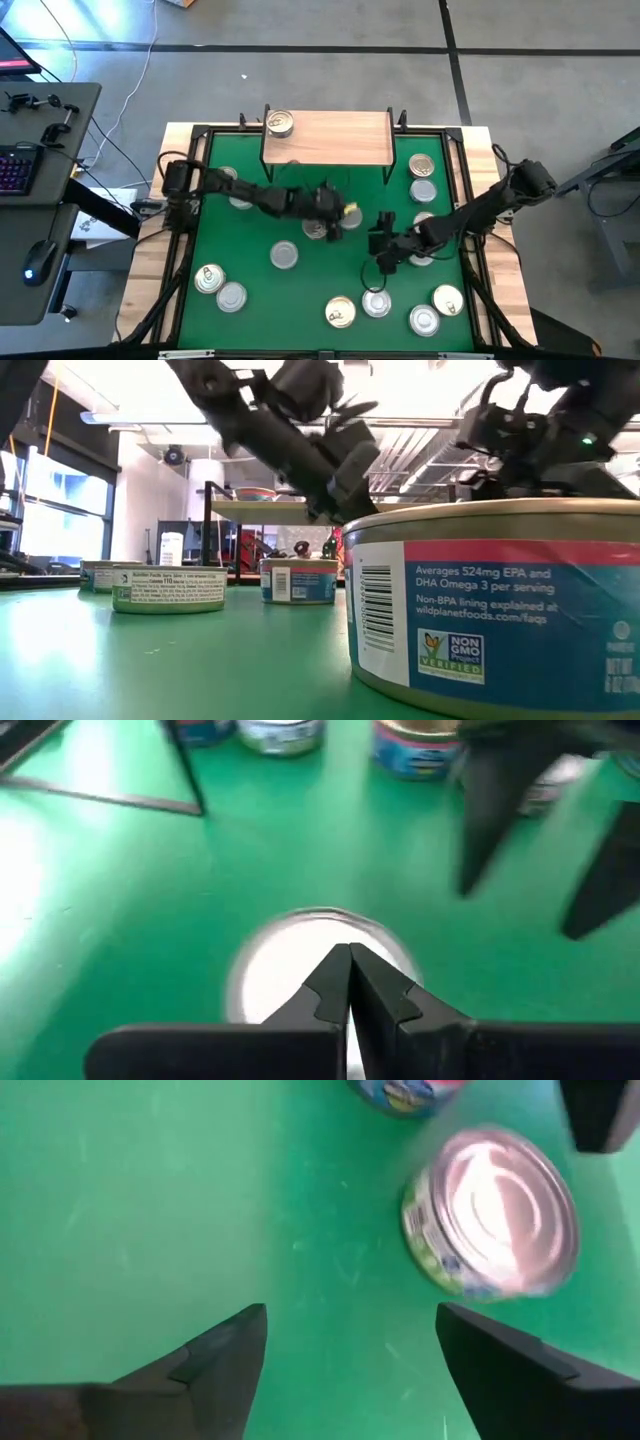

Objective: Stack canned seafood by type on shelf
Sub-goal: Put the green tuna can on the shelf

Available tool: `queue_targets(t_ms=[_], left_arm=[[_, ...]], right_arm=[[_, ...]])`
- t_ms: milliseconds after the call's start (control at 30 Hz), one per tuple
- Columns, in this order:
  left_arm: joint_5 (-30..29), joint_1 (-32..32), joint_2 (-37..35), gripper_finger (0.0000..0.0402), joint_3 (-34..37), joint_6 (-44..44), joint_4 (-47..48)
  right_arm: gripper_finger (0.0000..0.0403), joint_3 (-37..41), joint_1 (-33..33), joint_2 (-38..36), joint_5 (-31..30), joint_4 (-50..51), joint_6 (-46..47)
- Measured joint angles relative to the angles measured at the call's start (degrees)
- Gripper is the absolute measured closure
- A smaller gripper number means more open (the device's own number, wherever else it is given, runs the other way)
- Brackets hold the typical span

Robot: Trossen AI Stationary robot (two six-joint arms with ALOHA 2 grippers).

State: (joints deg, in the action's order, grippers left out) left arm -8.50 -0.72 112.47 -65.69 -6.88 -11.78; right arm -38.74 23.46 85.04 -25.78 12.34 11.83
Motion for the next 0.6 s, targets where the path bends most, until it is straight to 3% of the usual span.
queue_targets(t_ms=[167,367,600], left_arm=[[6.8,-3.0,3.2,0.0401,-1.3,1.5,0.7],[6.5,-0.5,6.7,0.0401,-5.9,4.1,8.0],[5.7,4.9,5.8,0.0401,-7.0,4.2,11.6]], right_arm=[[0.0133,0.2,2.1,-2.1,-1.5,0.0,4.1],[0.0136,0.1,5.0,-5.3,-3.4,0.3,6.6],[0.0136,0.1,8.4,-7.2,-5.7,0.1,9.4]])
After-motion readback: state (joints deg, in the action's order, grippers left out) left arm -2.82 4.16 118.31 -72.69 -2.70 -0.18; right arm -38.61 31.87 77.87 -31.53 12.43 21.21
